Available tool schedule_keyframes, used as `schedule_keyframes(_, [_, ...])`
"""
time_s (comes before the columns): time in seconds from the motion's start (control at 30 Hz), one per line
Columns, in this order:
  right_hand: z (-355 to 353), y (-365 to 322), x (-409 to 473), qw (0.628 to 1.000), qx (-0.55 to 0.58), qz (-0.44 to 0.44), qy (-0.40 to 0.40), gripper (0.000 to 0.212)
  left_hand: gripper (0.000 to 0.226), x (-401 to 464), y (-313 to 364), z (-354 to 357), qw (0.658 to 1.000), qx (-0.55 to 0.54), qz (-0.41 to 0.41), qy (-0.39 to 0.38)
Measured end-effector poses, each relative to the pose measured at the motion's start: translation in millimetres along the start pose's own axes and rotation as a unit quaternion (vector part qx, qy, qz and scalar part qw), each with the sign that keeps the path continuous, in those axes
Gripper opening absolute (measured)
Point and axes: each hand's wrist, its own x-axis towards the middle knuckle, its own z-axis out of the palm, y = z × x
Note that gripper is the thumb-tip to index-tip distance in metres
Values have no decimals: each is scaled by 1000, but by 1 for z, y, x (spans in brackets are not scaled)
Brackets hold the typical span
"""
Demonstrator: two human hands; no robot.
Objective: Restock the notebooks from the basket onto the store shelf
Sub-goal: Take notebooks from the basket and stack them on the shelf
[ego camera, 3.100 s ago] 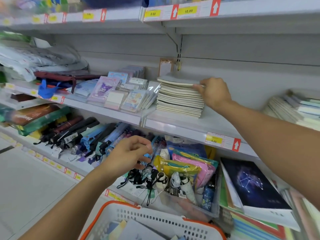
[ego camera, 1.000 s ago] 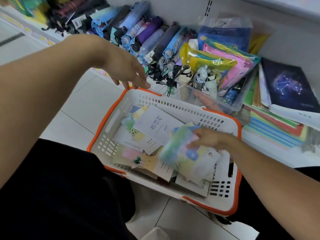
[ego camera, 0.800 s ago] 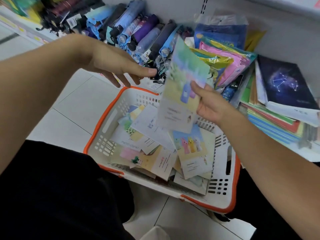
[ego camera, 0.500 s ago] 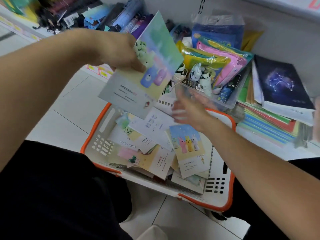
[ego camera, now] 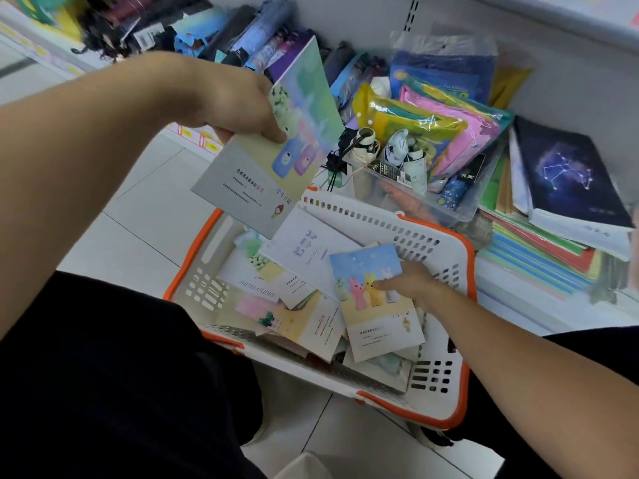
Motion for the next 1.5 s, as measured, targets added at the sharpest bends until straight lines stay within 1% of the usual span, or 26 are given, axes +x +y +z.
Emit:
schedule_keyframes(0.03, [-3,-5,-2,1000,-18,-10,-3,46,23,5,0,-2,1000,7,14,8])
schedule_keyframes(0.07, [-3,-9,-5,999,-31,0,-4,58,24,1,4,-2,1000,-6,18,13])
schedule_keyframes(0.17, [7,-3,-9,996,-81,37,-1,123,24,0,2,-1,1000,-11,7,13])
schedule_keyframes(0.2, [11,2,-10,996,-76,47,0,133,24,0,1,-1,1000,-14,4,12])
schedule_keyframes(0.23, [15,6,-11,997,-61,53,2,132,23,2,0,-1,1000,-16,1,9])
schedule_keyframes(0.27, [17,9,-10,998,-33,57,-1,123,22,2,0,0,1000,-21,2,10])
schedule_keyframes(0.37, [21,14,-5,997,42,61,-18,73,26,4,0,0,1000,-22,8,5])
schedule_keyframes(0.4, [21,14,-5,995,65,69,-29,63,28,5,-1,0,1000,-18,8,4])
schedule_keyframes(0.47, [21,15,-6,992,92,73,-48,55,28,7,-3,-1,1000,-17,7,2])
schedule_keyframes(0.57, [16,7,-9,992,97,48,-71,45,22,14,-6,-2,1000,-22,-1,2])
schedule_keyframes(0.6, [11,1,-12,989,107,39,-98,45,21,16,-7,-3,1000,-25,-3,6])
schedule_keyframes(0.7, [-10,-29,-22,963,176,4,-206,39,23,22,-11,-6,999,-30,-14,12])
schedule_keyframes(0.8, [-40,-80,-40,924,301,-93,-217,23,32,25,-20,-9,997,-75,-19,13])
schedule_keyframes(0.87, [-55,-114,-57,891,378,-148,-202,20,31,30,-26,-12,989,-143,0,24])
schedule_keyframes(0.9, [-58,-129,-67,883,398,-164,-187,19,26,32,-27,-14,983,-181,18,39])
schedule_keyframes(0.97, [-58,-153,-82,865,438,-189,-158,18,13,33,-25,-17,961,-260,44,84])
schedule_keyframes(1.0, [-57,-162,-89,848,466,-202,-149,20,10,33,-25,-18,948,-295,44,109])
schedule_keyframes(1.07, [-58,-177,-102,811,522,-229,-130,29,15,31,-23,-23,925,-349,38,147])
schedule_keyframes(1.1, [-60,-183,-108,800,537,-243,-115,32,18,29,-22,-25,916,-366,36,159])
schedule_keyframes(1.13, [-63,-189,-114,798,537,-256,-98,32,16,26,-21,-26,909,-380,37,165])
schedule_keyframes(1.2, [-69,-204,-126,815,499,-288,-65,28,11,17,-12,-28,885,-436,61,153])
schedule_keyframes(1.27, [-73,-220,-137,839,449,-306,-32,23,22,8,2,-28,858,-492,104,107])
schedule_keyframes(1.33, [-78,-233,-148,848,439,-298,-13,22,23,-1,17,-27,851,-496,156,78])
schedule_keyframes(1.4, [-89,-243,-158,851,441,-285,3,27,23,-2,28,-27,847,-489,198,73])
schedule_keyframes(1.47, [-102,-249,-166,855,440,-275,10,29,29,-2,34,-27,840,-494,204,92])
schedule_keyframes(1.5, [-110,-251,-172,856,436,-279,-11,29,30,-2,38,-29,833,-503,204,105])
